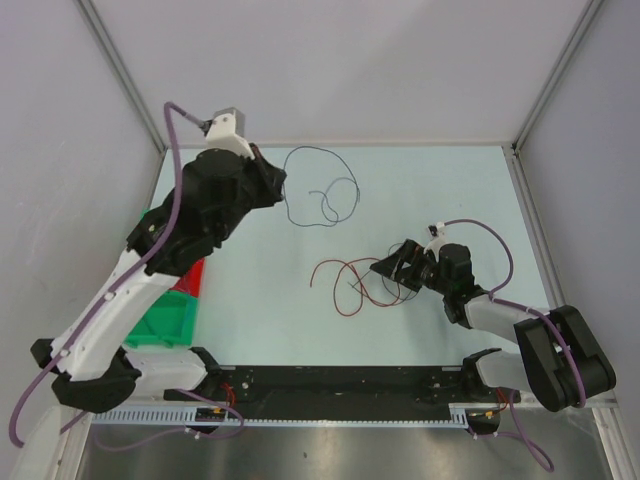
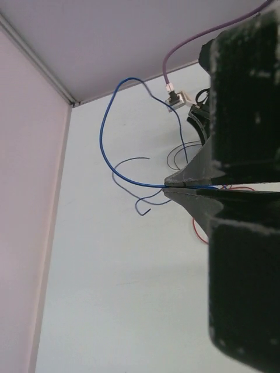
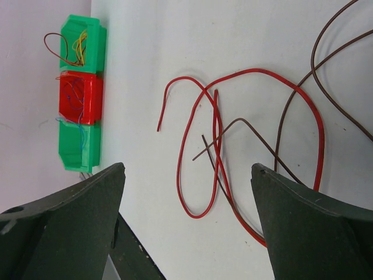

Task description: Untangle the cables

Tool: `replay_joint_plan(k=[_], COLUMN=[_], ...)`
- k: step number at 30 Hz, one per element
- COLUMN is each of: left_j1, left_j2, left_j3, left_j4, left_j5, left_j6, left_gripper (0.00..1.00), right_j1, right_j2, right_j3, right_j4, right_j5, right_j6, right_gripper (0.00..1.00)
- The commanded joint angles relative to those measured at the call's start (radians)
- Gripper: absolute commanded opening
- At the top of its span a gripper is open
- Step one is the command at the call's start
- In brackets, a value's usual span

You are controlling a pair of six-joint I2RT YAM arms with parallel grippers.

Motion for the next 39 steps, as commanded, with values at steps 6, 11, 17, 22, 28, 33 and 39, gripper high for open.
replay_joint_plan(k=[6, 11, 17, 22, 28, 33, 39], left_j1=[0.047, 0.052, 0.052, 0.052, 0.050, 0.052, 0.052], left_j2=[-0.038, -0.023, 0.016, 0.017, 0.007, -0.009, -0.056], left_j3=[-0.337, -0.388, -0.391, -0.414, -0.398, -0.381, -0.369], left_j4=[0.017, 0.024, 0.020, 0.043, 0.074, 0.060, 0.030], left_j5=[0.091, 0.116, 0.156, 0.210, 0.274, 0.300, 0.330], left_j6=[-0.019, 0.021, 0.045, 0.042, 0.044, 0.052, 0.056], left_gripper=[0.00, 0.00, 0.00, 0.00, 0.00, 0.00, 0.00], right_j1=[-0.006, -0.006, -0.006, 0.054, 0.199, 0.302, 0.394], right_j2=[-0.014, -0.014, -0.086, -0.339, -0.375, -0.218, -0.066], right_j3=[-0.002, -0.002, 0.001, 0.096, 0.240, 0.331, 0.452], right_j4=[0.048, 0.051, 0.073, -0.240, -0.400, -0.414, -0.418], right_j5=[-0.002, -0.009, -0.111, -0.028, 0.138, 0.287, 0.426], right_j6=[-0.003, -0.007, -0.038, -0.150, -0.228, -0.239, -0.261], right_gripper=[0.93, 0.94, 0.92, 0.96, 0.99, 0.96, 0.91])
